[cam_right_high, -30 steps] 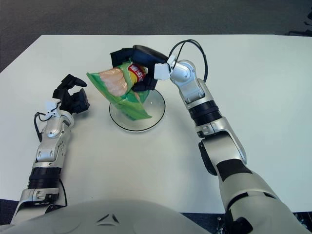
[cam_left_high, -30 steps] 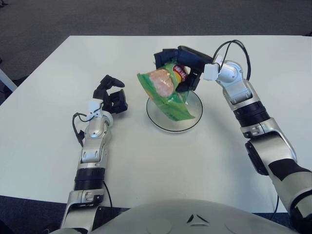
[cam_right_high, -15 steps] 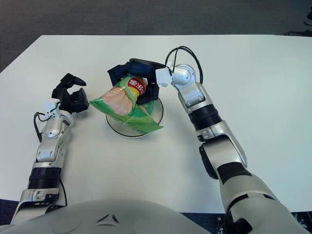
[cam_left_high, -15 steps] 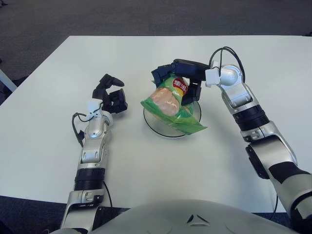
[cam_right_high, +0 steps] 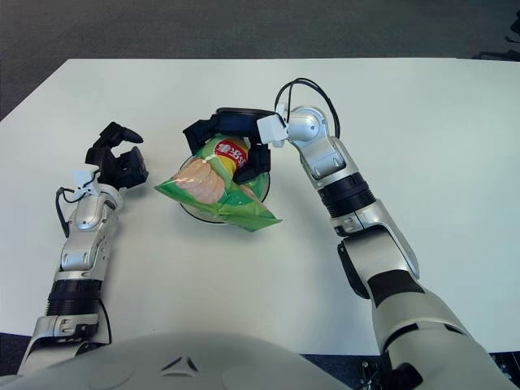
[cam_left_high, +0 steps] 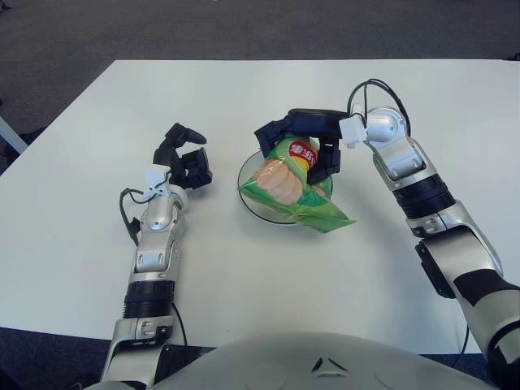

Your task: Put the snack into the plate.

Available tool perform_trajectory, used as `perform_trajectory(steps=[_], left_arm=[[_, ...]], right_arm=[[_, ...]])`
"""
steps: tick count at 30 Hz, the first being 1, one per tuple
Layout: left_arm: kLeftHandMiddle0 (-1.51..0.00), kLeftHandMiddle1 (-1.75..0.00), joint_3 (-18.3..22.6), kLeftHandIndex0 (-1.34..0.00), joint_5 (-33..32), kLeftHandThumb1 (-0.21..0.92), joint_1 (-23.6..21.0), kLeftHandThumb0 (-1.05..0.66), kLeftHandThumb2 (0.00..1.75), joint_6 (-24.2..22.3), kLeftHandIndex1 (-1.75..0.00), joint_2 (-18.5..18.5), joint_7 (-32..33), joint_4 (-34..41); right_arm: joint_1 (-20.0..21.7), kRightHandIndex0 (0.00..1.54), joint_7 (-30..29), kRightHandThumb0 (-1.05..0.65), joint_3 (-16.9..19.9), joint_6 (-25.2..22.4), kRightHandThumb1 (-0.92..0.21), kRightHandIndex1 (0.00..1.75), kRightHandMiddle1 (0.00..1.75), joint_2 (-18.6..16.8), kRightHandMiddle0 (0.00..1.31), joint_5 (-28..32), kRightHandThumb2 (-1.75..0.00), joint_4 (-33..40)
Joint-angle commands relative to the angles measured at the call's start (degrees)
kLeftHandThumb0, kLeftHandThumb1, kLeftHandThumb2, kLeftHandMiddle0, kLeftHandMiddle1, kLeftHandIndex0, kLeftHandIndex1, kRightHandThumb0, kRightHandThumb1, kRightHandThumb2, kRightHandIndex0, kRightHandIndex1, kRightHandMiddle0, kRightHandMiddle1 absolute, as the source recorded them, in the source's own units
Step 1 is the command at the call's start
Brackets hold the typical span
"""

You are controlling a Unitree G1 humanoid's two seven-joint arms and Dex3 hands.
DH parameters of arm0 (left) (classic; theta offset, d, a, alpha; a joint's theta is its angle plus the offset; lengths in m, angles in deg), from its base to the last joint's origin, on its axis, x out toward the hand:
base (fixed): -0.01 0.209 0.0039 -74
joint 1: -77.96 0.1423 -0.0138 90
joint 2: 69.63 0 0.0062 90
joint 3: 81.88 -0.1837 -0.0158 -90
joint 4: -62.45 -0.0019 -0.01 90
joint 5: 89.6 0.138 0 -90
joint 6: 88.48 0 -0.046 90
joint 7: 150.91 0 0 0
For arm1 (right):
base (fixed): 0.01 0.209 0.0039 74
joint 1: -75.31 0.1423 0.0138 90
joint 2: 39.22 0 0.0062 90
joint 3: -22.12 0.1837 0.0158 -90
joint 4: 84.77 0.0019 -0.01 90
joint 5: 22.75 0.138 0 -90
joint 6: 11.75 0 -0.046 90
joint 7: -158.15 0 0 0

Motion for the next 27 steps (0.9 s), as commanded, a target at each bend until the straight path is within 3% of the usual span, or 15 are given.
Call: perform_trajectory(steps=[1, 3, 7, 10, 12, 16, 27], left_arm=[[-1.26, -1.75, -0.2, -0.57, 0.3, 0.37, 5.2, -0.46, 1.26, 0.1, -1.75, 3.1, 1.2, -2.4], [-1.27, -1.75, -0.2, -0.57, 0.6, 0.36, 5.2, -0.46, 1.26, -0.3, -1.75, 3.3, 1.8, -2.0], [-1.28, -1.75, -0.4, -0.57, 1.0, 0.37, 5.3, -0.46, 1.25, -1.2, -1.75, 3.3, 2.7, -1.5], [-1.28, -1.75, -0.7, -0.57, 1.4, 0.37, 5.5, -0.46, 1.25, -2.1, -1.75, 3.4, 3.4, -0.7], [-1.28, -1.75, -0.8, -0.56, 1.6, 0.38, 5.6, -0.46, 1.24, -2.6, -1.75, 3.5, 3.8, -0.3], [-1.28, -1.75, -0.9, -0.56, 1.8, 0.39, 5.7, -0.46, 1.23, -3.2, -1.75, 3.7, 4.3, 0.2], [-1.28, -1.75, -1.3, -0.56, 1.6, 0.39, 6.3, -0.46, 1.23, -2.0, -1.75, 3.3, 3.6, 0.2]], right_arm=[[1.0, 0.09, 2.3, -0.51, -1.0, 4.7, -0.25, 1.23, 1.39, 1.0, 0.07, -0.9, -1.09, -3.5], [1.4, 0.03, 2.8, -0.59, -1.1, 7.1, -0.26, 1.02, 1.25, 1.1, 0.03, -1.1, -1.03, -4.6], [2.3, 0.01, 3.9, -0.63, -1.3, 10.2, -0.29, 0.82, 1.13, 1.7, 0.01, -1.5, -0.98, -5.7], [3.4, 0.0, 5.1, -0.65, -1.5, 12.8, -0.31, 0.57, 1.03, 2.4, 0.0, -2.0, -0.95, -6.4], [4.4, 0.0, 5.8, -0.73, -1.6, 15.1, -0.41, 0.43, 0.94, 2.6, 0.0, -2.2, -0.86, -8.1], [5.4, 0.0, 6.3, -0.79, -1.9, 18.3, -0.51, 0.28, 0.83, 2.6, 0.0, -2.7, -0.75, -10.6], [7.0, 0.0, 7.2, -0.79, -2.9, 21.9, -0.51, 0.1, 0.71, 2.1, 0.0, -3.2, -0.74, -15.0]])
